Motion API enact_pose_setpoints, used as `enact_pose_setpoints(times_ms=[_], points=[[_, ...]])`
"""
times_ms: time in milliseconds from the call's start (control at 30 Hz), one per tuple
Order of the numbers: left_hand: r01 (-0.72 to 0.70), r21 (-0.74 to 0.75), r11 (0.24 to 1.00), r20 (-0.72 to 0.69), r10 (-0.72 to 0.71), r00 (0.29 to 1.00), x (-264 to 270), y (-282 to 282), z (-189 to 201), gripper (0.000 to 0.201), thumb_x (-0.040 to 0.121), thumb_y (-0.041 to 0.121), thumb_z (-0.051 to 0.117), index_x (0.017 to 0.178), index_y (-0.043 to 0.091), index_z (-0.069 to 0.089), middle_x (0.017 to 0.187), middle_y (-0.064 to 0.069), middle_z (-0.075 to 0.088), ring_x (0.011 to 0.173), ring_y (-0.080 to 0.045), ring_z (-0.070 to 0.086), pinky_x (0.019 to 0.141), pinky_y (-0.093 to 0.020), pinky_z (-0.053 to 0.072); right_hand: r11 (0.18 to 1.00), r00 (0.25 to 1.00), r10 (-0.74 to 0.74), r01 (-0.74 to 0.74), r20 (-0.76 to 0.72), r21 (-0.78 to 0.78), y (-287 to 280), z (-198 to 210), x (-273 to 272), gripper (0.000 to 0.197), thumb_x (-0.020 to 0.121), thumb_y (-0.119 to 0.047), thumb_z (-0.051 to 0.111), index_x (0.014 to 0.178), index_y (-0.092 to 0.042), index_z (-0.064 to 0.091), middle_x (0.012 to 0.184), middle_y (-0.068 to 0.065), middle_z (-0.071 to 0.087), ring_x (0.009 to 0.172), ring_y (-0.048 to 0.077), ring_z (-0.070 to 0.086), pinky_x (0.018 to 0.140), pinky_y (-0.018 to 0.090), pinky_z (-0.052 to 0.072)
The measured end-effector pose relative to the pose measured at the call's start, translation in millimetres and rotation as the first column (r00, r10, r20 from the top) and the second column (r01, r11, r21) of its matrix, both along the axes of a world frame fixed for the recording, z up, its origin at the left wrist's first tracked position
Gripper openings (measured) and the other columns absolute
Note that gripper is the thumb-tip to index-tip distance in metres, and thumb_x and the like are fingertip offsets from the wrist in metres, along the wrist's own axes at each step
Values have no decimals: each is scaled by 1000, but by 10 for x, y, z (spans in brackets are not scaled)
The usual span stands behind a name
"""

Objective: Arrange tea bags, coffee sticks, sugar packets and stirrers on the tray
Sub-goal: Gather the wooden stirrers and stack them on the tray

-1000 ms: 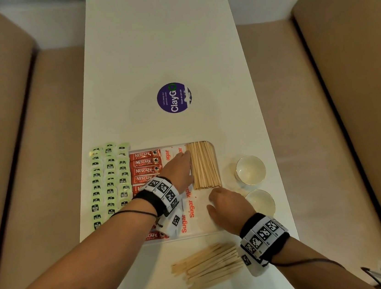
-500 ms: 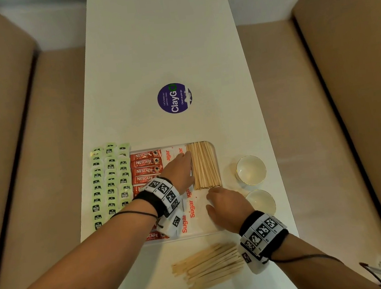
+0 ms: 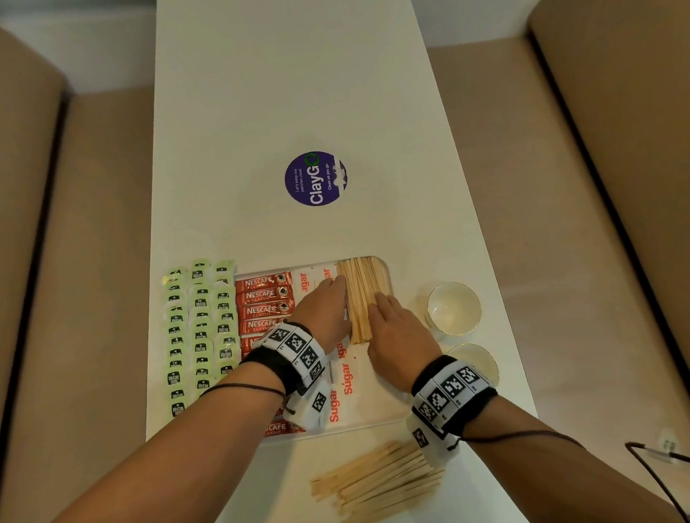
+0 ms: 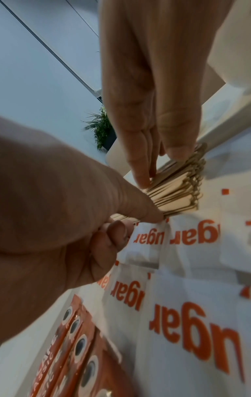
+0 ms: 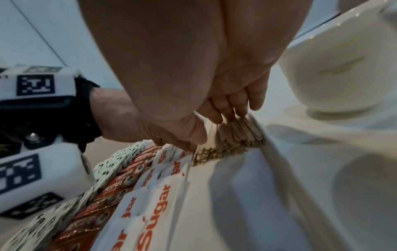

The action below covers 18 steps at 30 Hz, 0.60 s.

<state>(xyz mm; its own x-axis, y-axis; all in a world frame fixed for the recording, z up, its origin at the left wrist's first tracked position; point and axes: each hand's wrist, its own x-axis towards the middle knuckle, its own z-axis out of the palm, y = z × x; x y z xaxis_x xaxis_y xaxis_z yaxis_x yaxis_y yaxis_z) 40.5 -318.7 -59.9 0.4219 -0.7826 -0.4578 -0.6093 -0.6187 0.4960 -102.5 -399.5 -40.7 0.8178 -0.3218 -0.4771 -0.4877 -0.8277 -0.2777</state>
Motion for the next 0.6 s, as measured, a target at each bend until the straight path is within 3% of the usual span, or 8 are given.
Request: enact_pose_setpoints(times_ms=[167, 333, 433, 500, 600], points=[[3, 3, 1000, 5, -3, 1000, 3, -4, 26, 39, 86, 18, 70, 118, 19, 49, 107, -1, 54, 91, -20, 61, 78, -41, 57, 999, 999, -32, 33, -24, 27, 21, -20, -2, 64, 100, -16, 43, 157, -2, 19, 167, 19, 7, 155, 32, 8, 126, 41, 16], [5, -17, 1000, -3, -5, 1000, 15, 49, 64, 42, 85, 24, 72, 120, 22, 48, 108, 1, 54, 92, -19, 62, 78, -41, 58, 997, 996, -39, 33, 85, 74, -34, 35, -32, 59, 96, -16, 49, 150, -1, 32, 164, 20, 21, 152, 33, 19, 123, 44, 26], [20, 8, 1000, 24, -20, 1000, -22, 142, 126, 55, 90, 27, 69, 137, 17, 43, 114, -1, 54, 97, -21, 60, 82, -39, 56, 995, 984, -34, 17, 174, 98, -26, 135, -113, 52, 95, -13, 53, 144, 0, 42, 160, 20, 30, 150, 31, 27, 120, 43, 33], [40, 18, 999, 45, -41, 998, -56, 260, 174, 69, 92, 32, 67, 150, 15, 34, 126, -4, 54, 107, -22, 60, 89, -38, 54, 992, 982, -48, 25, 182, 127, 7, 227, -184, 55, 98, -16, 53, 150, -4, 38, 164, 13, 26, 152, 25, 24, 121, 38, 31], [80, 33, 996, 46, -81, 996, -117, 485, 250, 71, 94, 40, 64, 153, 18, 32, 133, -3, 53, 114, -21, 58, 94, -39, 53, 990, 985, -45, 22, 167, 137, 78, 315, -323, 60, 101, -24, 53, 156, -14, 32, 166, 4, 24, 150, 19, 28, 116, 33, 34]])
